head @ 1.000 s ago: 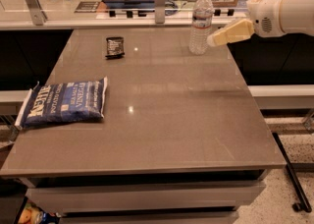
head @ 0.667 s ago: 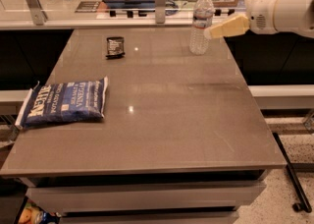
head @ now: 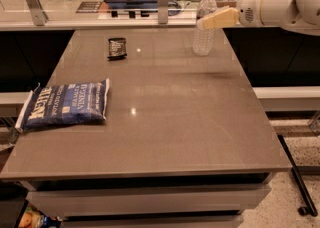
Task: Move water bottle near blue chip bag
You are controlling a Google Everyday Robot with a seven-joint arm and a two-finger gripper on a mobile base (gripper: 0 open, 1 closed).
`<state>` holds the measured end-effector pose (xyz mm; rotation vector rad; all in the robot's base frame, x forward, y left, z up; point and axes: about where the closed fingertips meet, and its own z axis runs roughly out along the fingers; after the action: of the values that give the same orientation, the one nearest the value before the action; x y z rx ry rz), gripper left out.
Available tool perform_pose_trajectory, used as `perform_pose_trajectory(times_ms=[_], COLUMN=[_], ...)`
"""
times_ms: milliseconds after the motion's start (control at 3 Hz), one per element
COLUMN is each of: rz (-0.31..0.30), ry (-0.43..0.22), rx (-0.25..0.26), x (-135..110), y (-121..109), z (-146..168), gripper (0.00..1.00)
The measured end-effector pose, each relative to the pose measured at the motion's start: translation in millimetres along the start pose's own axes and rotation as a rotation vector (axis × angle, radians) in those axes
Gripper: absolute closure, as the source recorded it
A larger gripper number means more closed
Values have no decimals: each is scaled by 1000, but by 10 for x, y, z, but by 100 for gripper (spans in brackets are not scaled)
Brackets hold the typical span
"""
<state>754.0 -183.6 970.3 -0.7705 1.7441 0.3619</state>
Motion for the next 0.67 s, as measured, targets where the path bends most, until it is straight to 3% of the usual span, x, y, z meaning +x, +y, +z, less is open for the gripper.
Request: perform_pose_trajectory(times_ms=[333, 667], rz=[36, 71], ry=[-46, -94], rx=[-27, -50], x=[-9, 12], y=[-69, -97], z=[298, 519], gripper=[0, 15])
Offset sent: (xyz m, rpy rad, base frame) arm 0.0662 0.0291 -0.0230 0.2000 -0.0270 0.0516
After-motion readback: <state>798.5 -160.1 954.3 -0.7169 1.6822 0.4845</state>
